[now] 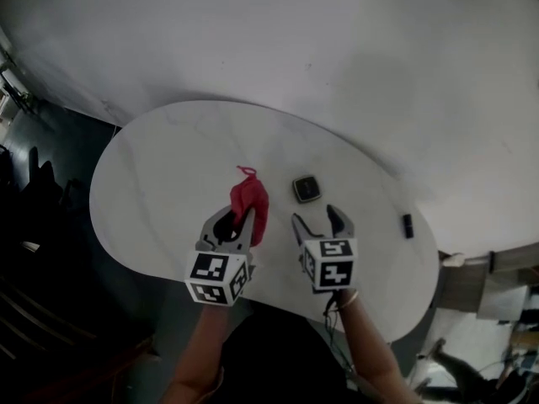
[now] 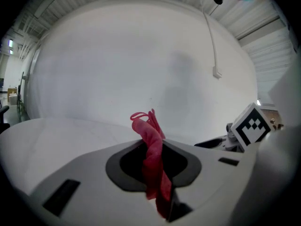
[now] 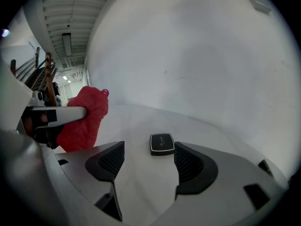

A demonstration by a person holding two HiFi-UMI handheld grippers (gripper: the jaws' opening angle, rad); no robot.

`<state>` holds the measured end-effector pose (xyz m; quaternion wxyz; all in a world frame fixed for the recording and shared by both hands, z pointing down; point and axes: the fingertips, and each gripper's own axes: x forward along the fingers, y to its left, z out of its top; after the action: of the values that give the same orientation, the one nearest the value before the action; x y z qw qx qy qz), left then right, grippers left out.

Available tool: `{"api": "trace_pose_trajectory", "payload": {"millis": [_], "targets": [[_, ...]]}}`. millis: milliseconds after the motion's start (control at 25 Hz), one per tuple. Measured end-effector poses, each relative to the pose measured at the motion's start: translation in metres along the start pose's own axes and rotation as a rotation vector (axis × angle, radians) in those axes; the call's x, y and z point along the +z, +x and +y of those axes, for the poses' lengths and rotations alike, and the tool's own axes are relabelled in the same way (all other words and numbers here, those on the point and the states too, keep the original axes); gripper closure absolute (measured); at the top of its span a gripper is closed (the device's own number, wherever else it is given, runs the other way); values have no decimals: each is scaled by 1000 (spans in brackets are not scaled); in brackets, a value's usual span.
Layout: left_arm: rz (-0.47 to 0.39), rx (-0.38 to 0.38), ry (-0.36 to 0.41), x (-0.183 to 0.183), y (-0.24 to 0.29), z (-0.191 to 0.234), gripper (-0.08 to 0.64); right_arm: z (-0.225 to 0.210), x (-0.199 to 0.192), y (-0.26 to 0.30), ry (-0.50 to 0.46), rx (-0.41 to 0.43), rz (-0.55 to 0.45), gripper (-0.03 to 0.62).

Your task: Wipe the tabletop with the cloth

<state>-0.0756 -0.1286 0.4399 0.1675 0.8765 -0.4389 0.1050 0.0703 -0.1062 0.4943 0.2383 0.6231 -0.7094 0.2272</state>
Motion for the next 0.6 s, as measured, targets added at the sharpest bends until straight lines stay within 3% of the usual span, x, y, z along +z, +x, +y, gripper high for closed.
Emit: {"api": "trace_pose_trajectory", "payload": {"millis": [240,600], "targets": [[49,-20,3,-7,39,1,494,-16,-8,37,2,-13,55,287],[93,-27,-19,-15,76,9,494,-18,-11,71,-24,44,139,281]]}}
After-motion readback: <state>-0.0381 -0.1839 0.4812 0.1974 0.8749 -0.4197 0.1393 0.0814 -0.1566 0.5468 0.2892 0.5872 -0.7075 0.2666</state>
